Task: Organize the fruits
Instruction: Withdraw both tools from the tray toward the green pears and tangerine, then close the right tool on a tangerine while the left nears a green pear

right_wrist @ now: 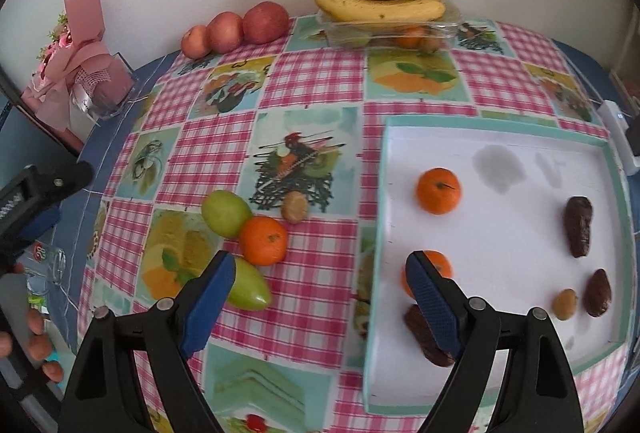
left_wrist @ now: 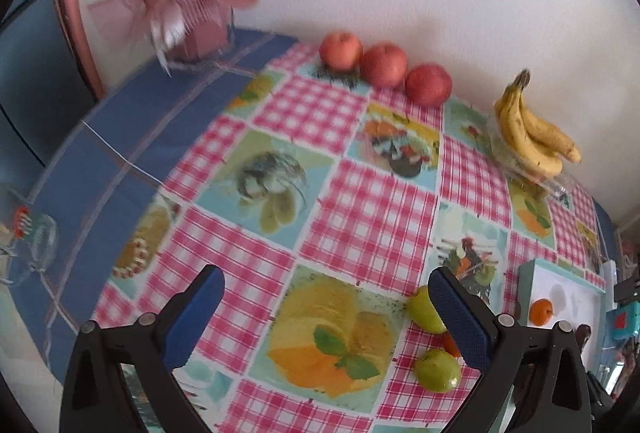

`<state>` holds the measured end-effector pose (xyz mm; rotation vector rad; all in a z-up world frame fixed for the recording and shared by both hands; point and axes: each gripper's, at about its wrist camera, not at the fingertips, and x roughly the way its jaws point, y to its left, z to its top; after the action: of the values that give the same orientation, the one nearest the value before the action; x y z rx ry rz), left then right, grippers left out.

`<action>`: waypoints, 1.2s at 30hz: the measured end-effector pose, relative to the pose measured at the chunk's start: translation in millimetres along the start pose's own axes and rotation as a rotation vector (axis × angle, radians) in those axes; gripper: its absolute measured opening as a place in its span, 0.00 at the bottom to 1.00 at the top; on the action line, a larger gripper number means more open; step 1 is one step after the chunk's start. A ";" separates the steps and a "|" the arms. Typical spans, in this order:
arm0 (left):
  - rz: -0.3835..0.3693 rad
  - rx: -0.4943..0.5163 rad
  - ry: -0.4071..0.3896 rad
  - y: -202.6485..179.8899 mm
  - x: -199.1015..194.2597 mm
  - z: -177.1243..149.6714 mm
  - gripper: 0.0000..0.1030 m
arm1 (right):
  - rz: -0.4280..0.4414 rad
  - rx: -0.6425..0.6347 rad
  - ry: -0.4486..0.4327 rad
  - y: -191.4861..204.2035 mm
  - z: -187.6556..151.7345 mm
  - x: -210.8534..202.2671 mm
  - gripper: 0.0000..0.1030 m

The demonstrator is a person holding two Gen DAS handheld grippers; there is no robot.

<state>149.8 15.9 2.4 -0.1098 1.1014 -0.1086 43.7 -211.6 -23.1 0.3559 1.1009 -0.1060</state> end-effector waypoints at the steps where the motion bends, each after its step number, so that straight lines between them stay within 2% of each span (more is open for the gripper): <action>1: -0.001 0.001 0.017 -0.6 6.0 0.0 1.00 | 0.002 0.002 0.003 1.3 1.3 2.4 0.85; 8: 0.015 -0.024 0.101 1.4 44.8 -1.9 1.00 | -0.004 -0.004 0.042 10.9 9.8 24.3 0.85; 12: 0.032 -0.075 0.100 10.2 53.5 -2.8 1.00 | -0.008 -0.022 0.076 18.8 12.8 42.3 0.85; 19: -0.008 -0.113 0.126 15.7 61.6 -3.3 1.00 | -0.002 -0.062 0.130 32.2 9.6 64.8 0.84; 22: -0.034 -0.113 0.131 12.4 61.8 -3.4 1.00 | 0.007 -0.081 0.138 38.2 8.4 68.7 0.74; 24: -0.047 -0.112 0.140 9.7 63.0 -4.0 1.00 | 0.022 -0.083 0.138 41.3 8.4 70.4 0.62; 31: -0.083 -0.106 0.168 5.1 67.4 -4.7 1.00 | 0.044 -0.094 0.135 44.9 9.0 71.7 0.48; 33: -0.096 -0.109 0.170 3.3 68.0 -4.2 1.00 | 0.030 -0.097 0.132 44.2 9.4 71.3 0.40; 36: -0.110 -0.104 0.175 1.6 67.2 -4.7 1.00 | 0.044 -0.080 0.135 39.1 9.5 71.0 0.39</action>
<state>175.7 7.8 -59.2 -0.2578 1.2759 -0.1621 94.2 -171.6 -73.3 0.3184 1.2262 0.0011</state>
